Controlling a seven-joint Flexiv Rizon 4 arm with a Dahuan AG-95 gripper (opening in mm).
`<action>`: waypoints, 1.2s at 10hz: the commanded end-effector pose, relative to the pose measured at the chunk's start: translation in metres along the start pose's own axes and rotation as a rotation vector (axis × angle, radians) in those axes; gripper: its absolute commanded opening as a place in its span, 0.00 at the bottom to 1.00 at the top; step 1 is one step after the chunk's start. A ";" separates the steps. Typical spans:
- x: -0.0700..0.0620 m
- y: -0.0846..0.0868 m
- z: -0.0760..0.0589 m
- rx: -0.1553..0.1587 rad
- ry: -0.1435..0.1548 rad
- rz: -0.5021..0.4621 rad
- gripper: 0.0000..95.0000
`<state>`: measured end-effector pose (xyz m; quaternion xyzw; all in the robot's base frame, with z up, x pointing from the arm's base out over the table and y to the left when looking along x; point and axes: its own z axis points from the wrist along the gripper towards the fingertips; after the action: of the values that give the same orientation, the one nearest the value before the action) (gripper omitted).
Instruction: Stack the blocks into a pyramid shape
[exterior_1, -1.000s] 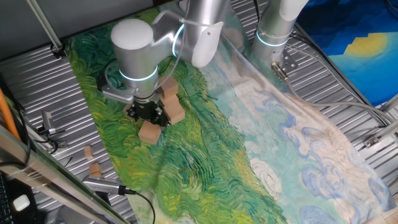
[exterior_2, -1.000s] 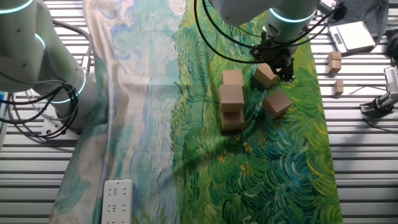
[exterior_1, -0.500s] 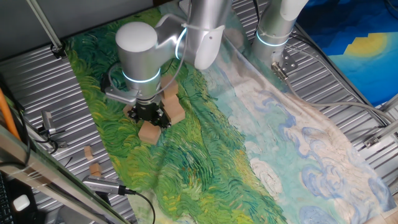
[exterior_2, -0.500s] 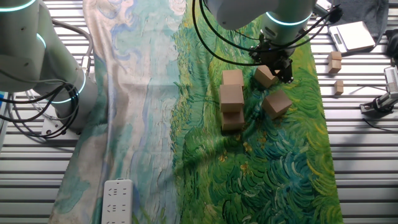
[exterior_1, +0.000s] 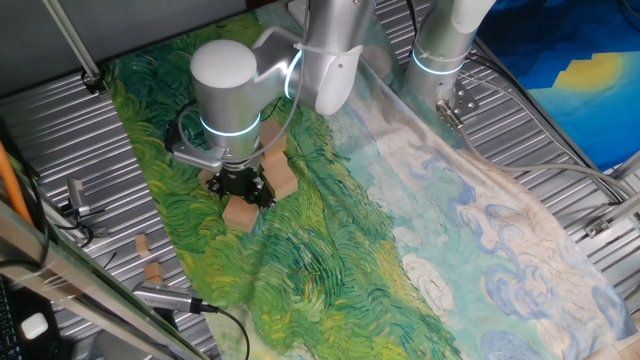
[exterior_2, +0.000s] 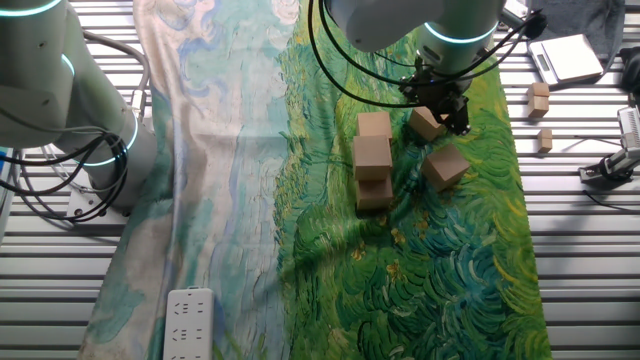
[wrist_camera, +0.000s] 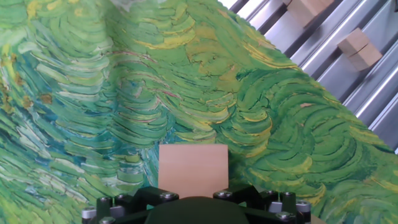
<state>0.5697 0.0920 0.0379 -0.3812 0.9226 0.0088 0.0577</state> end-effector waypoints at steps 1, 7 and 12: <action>0.000 0.000 0.001 0.006 -0.002 0.001 1.00; 0.000 0.001 0.003 0.016 0.001 -0.010 0.40; -0.001 0.000 0.000 0.018 0.008 -0.004 0.00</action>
<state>0.5691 0.0927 0.0387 -0.3825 0.9222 -0.0014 0.0567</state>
